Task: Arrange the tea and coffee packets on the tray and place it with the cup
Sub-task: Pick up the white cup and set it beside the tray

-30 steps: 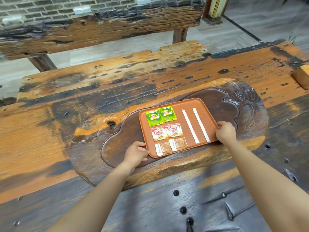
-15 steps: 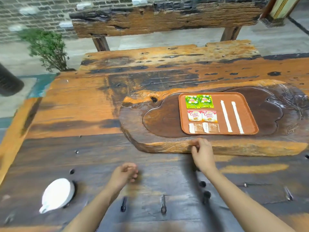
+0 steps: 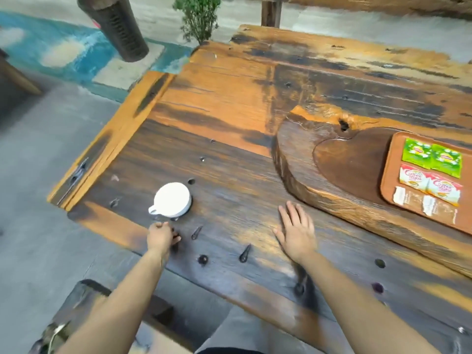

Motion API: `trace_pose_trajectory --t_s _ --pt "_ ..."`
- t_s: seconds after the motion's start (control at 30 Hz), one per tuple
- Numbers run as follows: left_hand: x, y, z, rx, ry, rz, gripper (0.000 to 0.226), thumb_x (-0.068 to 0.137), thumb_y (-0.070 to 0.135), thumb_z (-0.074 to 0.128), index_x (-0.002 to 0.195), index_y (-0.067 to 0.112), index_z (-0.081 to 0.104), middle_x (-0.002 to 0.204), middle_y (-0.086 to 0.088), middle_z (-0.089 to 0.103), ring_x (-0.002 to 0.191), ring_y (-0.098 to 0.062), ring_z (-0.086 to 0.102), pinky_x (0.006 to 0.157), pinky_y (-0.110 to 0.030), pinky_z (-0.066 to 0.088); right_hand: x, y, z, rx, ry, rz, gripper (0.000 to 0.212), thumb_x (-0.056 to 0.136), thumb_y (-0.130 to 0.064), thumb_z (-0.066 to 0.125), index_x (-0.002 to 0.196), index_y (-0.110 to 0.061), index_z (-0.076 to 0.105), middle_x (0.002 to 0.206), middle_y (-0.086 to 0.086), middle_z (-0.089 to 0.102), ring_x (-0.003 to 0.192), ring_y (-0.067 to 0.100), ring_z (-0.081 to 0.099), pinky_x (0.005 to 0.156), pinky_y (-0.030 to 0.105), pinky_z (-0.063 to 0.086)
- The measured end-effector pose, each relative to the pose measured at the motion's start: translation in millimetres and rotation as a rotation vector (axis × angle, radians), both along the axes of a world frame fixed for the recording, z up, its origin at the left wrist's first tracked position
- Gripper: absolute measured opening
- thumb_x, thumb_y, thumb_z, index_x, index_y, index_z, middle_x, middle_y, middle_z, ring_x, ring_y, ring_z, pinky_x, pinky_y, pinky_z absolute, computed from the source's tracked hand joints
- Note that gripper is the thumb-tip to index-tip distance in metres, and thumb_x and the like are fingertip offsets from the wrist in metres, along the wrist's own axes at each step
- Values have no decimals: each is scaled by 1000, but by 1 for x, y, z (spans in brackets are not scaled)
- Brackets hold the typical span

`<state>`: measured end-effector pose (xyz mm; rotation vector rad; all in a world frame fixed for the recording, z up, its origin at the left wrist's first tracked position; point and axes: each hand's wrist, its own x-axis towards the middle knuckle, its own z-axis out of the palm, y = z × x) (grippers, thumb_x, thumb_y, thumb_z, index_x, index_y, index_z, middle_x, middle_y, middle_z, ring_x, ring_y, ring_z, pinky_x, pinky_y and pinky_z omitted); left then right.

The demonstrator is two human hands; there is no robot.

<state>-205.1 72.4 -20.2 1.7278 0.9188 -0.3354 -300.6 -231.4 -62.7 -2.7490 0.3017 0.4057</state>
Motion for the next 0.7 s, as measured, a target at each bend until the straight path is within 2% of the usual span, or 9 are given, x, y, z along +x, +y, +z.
trace_pose_trajectory --t_s 0.03,0.07,0.13,0.17,0.2,0.3,0.37,0.47,0.7 --pt "4 6 2 4 -35 61 19 94 14 35 89 5 51 70 -10 44 55 -17 49 49 -22 55 -4 0 -5 -42 -13 17 74 84 -59 7 148 -24 14 159 1 8 146 23 3 117 38 -1" --pt "9 14 -2 7 -66 98 28 93 21 38 111 3 50 82 -13 52 64 -22 54 64 -32 57 -7 -1 -8 -73 -30 26 75 83 -59 4 148 -24 12 159 0 7 146 22 2 115 35 -6" --pt "20 26 -6 23 -96 101 54 85 39 42 133 16 38 118 -15 57 97 -33 61 88 -46 53 -11 -1 -11 -118 -64 27 71 86 -58 6 148 -24 12 158 -1 9 146 20 4 113 32 -9" --pt "23 28 -5 16 -100 80 55 85 42 40 133 16 38 126 -12 54 105 -31 60 89 -47 53 -12 0 -12 -129 -71 23 70 87 -58 8 148 -24 13 158 -1 11 146 20 6 113 33 -8" --pt "26 28 -2 -13 -105 60 49 88 38 37 129 12 40 125 -11 52 102 -28 59 83 -43 56 -12 0 -12 -135 -71 21 68 88 -57 10 148 -24 14 158 -1 12 146 20 7 114 33 -7" --pt "32 21 7 -118 -134 10 22 96 18 33 110 5 44 109 -16 51 80 -20 59 54 -22 58 -12 0 -14 -155 -85 15 65 91 -55 14 147 -23 16 157 0 14 146 20 9 115 34 -3" --pt "30 20 5 -199 -154 -19 18 97 16 34 98 3 46 104 -18 52 79 -19 59 62 -21 59 -12 0 -15 -158 -83 8 63 92 -53 17 147 -23 18 157 1 16 146 21 11 115 35 -1" --pt "20 18 2 -295 -173 8 20 98 17 36 80 10 43 94 -10 53 86 -18 59 91 -33 50 -12 1 -16 -180 -80 14 62 93 -52 20 147 -23 16 157 1 16 146 21 10 115 35 -2" --pt "13 2 -1 -396 -245 -57 26 94 7 45 68 10 46 87 -12 59 90 -18 61 92 -24 49 -13 -1 -16 -190 -88 20 63 92 -53 18 148 -23 13 158 0 12 146 19 5 114 34 -6"
